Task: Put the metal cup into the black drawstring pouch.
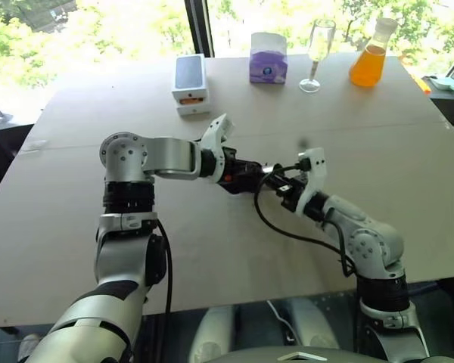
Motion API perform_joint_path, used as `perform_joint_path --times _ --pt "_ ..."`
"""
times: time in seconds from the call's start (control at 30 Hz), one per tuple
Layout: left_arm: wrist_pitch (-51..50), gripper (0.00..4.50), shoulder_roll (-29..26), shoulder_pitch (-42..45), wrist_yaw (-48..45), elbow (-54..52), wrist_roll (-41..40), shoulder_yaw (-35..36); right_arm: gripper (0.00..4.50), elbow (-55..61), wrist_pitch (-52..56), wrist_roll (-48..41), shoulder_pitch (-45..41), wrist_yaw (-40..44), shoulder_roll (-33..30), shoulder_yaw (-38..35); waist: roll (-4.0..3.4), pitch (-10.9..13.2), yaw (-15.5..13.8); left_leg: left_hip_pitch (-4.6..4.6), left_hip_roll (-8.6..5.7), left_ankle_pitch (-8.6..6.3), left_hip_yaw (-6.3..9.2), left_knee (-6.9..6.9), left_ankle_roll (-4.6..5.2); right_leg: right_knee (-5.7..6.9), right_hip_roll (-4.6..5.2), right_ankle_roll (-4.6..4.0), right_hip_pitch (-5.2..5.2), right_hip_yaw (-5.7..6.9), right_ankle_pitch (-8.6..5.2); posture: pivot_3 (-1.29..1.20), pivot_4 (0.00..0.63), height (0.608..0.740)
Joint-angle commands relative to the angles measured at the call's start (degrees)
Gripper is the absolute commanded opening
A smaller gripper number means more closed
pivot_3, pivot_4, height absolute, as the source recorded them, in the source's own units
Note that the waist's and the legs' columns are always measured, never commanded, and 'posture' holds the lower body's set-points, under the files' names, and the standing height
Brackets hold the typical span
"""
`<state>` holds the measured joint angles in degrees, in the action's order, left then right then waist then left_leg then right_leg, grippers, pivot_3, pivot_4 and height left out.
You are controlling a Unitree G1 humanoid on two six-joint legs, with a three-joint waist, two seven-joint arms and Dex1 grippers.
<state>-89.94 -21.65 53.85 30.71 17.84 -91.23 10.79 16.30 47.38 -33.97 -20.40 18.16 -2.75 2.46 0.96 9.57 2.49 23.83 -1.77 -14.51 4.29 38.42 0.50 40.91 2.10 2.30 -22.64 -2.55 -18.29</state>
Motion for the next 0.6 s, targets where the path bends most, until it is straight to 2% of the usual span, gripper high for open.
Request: perform_joint_path --times 0.03,0.37,0.6 --pt "1.59 0.0 0.91 0.48 1.79 -1.34 -6.41 -2.29 0.07 -1.18 -6.54 0.56 -3.21 4.33 2.34 3.25 0.0 0.0 -0.02 0.0 0.0 0.0 0.01 0.0 0.0 0.0 0.0 0.0 0.0 0.01 0.0 0.0 0.15 0.74" --pt "7.95 0.0 -0.23 -0.47 6.26 -4.5 -14.78 -8.04 0.07 -8.62 -20.07 13.12 -7.57 10.6 0.58 10.37 0.0 0.0 -0.14 0.01 -0.03 0.01 0.01 0.01 -0.02 -0.03 0.02 0.0 0.0 0.01 0.0 0.0 0.15 0.74" --pt "11.14 0.0 -0.79 -3.37 4.05 -10.43 -15.17 -10.22 0.07 -16.29 -30.09 22.72 -12.1 14.1 -0.5 13.85 0.0 0.0 -0.08 0.0 -0.01 0.04 0.03 0.01 -0.07 -0.03 -0.01 0.0 -0.01 0.0 0.0 0.0 0.15 0.74"
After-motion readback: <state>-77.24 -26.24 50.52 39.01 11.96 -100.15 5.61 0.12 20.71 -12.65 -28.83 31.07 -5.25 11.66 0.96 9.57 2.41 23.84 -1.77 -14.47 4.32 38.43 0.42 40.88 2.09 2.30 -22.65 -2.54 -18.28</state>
